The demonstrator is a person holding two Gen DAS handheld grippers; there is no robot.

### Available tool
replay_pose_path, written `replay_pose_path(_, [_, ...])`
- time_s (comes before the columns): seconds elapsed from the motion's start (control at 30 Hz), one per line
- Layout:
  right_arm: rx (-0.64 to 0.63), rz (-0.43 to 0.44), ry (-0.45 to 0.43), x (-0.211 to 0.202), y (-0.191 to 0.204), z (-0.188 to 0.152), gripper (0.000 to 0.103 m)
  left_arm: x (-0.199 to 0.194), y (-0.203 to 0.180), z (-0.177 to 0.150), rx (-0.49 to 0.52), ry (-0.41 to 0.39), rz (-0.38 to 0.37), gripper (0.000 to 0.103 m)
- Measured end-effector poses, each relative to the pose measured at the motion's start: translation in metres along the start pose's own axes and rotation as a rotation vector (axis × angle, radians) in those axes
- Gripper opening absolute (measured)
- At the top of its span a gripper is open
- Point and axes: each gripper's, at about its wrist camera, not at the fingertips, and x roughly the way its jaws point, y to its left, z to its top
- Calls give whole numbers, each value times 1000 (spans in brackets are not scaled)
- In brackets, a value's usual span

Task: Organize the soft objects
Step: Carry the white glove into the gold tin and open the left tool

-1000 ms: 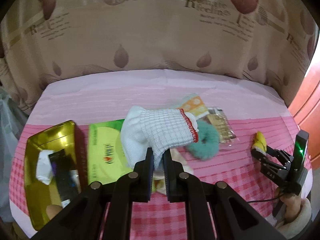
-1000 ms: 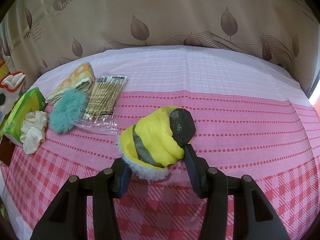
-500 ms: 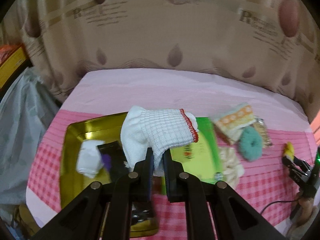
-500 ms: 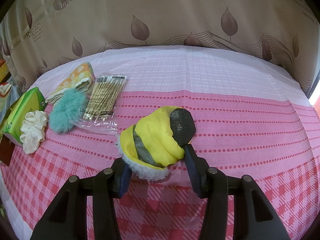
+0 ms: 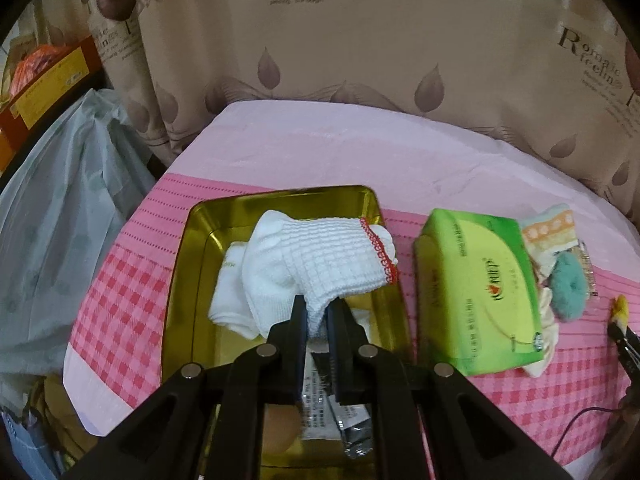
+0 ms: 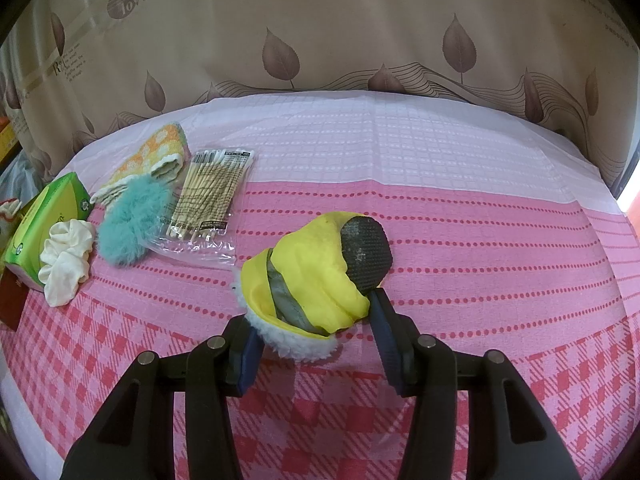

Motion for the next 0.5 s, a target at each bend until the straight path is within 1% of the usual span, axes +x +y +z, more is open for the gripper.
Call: replay_pose_path(0.5, [-3, -3, 1, 0, 0, -1, 48, 24, 28, -5, -49, 44, 55, 10])
